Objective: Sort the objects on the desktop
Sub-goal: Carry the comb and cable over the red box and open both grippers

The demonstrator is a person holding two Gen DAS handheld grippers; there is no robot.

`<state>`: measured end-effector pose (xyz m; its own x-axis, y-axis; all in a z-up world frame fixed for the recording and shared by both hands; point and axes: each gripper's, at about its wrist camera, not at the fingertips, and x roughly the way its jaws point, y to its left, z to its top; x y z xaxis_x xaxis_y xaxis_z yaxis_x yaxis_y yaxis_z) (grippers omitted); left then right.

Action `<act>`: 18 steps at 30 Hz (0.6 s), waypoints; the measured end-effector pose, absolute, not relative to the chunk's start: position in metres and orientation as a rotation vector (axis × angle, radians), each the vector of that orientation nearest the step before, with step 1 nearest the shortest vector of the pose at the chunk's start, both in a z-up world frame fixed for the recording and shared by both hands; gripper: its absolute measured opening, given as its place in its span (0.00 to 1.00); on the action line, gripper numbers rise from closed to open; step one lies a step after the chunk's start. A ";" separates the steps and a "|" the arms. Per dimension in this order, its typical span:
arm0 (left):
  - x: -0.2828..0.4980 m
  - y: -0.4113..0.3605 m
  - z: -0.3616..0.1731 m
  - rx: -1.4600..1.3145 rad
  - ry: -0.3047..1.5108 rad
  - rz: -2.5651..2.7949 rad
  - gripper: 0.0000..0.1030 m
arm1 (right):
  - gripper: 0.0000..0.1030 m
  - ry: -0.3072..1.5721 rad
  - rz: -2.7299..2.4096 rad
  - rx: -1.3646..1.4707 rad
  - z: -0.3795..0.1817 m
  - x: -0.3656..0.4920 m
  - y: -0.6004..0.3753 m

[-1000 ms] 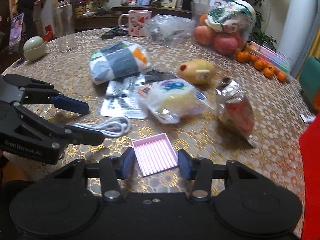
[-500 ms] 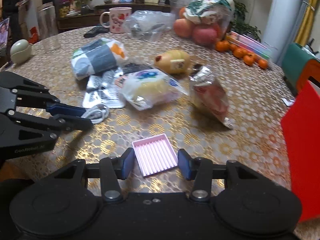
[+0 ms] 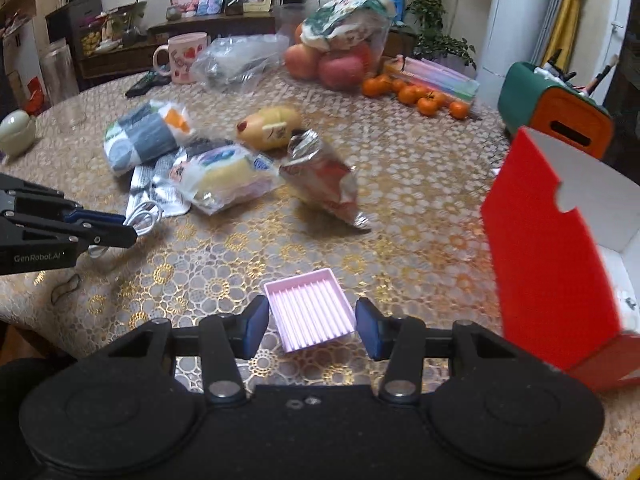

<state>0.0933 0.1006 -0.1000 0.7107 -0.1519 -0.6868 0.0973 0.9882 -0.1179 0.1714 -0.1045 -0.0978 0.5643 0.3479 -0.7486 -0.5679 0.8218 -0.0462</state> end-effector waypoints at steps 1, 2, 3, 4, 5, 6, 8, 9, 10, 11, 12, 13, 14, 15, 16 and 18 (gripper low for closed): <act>0.092 0.098 -0.096 -0.077 0.762 -0.143 0.10 | 0.45 0.800 0.548 -0.296 -0.094 0.171 -0.107; 0.092 0.095 -0.092 -0.077 0.757 -0.147 0.10 | 0.45 0.793 0.550 -0.296 -0.089 0.170 -0.109; 0.091 0.092 -0.088 -0.079 0.751 -0.153 0.11 | 0.45 0.786 0.550 -0.295 -0.085 0.168 -0.112; 0.090 0.089 -0.083 -0.080 0.745 -0.159 0.10 | 0.45 0.779 0.552 -0.295 -0.081 0.167 -0.114; 0.090 0.086 -0.079 -0.082 0.740 -0.164 0.10 | 0.45 0.772 0.552 -0.294 -0.077 0.166 -0.116; 0.089 0.083 -0.075 -0.083 0.734 -0.170 0.10 | 0.45 0.767 0.551 -0.291 -0.073 0.164 -0.119; 0.088 0.077 -0.066 -0.088 0.725 -0.182 0.10 | 0.45 0.755 0.553 -0.279 -0.065 0.163 -0.127; 0.088 0.074 -0.062 -0.090 0.720 -0.187 0.10 | 0.45 0.751 0.552 -0.275 -0.061 0.162 -0.130; 0.087 0.071 -0.057 -0.090 0.714 -0.192 0.10 | 0.45 0.746 0.550 -0.270 -0.057 0.161 -0.134; 0.087 0.067 -0.053 -0.091 0.709 -0.198 0.10 | 0.45 0.739 0.548 -0.264 -0.052 0.161 -0.139; 0.087 0.064 -0.049 -0.093 0.704 -0.204 0.10 | 0.45 0.732 0.547 -0.258 -0.048 0.160 -0.143; 0.086 0.061 -0.045 -0.094 0.699 -0.210 0.10 | 0.45 0.726 0.544 -0.254 -0.043 0.160 -0.147; 0.086 0.057 -0.041 -0.095 0.694 -0.217 0.10 | 0.45 0.717 0.539 -0.249 -0.038 0.159 -0.152; 0.086 0.053 -0.037 -0.095 0.688 -0.223 0.10 | 0.45 0.709 0.535 -0.245 -0.035 0.160 -0.156; 0.086 0.049 -0.032 -0.095 0.682 -0.231 0.10 | 0.45 0.701 0.532 -0.241 -0.030 0.160 -0.161; 0.086 0.041 -0.025 -0.090 0.672 -0.246 0.10 | 0.45 0.688 0.522 -0.234 -0.023 0.160 -0.172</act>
